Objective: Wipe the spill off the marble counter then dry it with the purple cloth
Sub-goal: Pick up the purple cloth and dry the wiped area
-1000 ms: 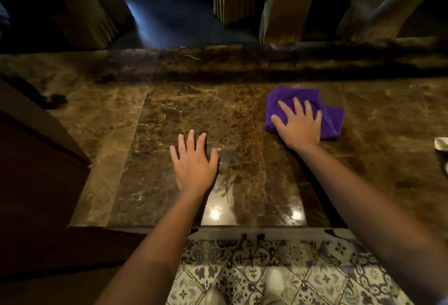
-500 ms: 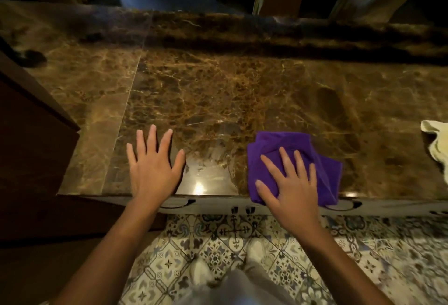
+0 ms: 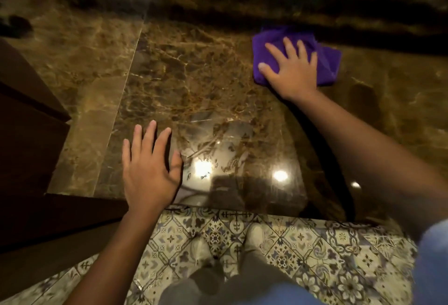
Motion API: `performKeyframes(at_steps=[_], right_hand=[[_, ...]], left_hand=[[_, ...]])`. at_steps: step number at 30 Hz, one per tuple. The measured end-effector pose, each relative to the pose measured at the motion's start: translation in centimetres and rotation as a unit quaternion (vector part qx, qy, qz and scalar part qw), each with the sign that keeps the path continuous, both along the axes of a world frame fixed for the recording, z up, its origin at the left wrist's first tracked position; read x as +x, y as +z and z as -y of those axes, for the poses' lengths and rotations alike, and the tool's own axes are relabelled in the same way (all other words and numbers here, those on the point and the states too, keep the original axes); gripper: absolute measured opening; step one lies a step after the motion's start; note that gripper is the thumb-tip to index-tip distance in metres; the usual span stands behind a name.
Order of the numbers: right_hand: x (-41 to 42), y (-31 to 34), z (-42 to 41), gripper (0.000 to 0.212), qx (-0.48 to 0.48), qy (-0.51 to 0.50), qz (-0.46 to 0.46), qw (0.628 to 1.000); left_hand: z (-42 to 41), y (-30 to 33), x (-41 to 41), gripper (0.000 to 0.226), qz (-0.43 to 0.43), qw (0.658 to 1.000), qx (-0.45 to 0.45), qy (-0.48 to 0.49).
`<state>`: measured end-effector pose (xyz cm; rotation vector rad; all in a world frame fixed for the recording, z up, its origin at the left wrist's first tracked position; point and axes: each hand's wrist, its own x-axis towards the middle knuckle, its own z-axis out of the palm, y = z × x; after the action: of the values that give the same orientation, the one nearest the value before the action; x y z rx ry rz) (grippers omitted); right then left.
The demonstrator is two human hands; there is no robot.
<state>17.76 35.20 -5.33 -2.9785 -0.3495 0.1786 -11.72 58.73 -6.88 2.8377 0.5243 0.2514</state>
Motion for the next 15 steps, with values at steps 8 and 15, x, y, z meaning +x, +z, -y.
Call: performKeyframes(at_steps=[8, 15], right_hand=[[-2.8, 0.5, -3.5, 0.066, 0.015, 0.034, -0.021, 0.999], [-18.7, 0.6, -2.3, 0.067, 0.029, 0.096, -0.014, 0.995]], left_hand=[[0.5, 0.5, 0.2, 0.052, -0.027, 1.0, 0.007, 0.009], [0.5, 1.0, -0.5, 0.055, -0.044, 0.999, -0.006, 0.016]])
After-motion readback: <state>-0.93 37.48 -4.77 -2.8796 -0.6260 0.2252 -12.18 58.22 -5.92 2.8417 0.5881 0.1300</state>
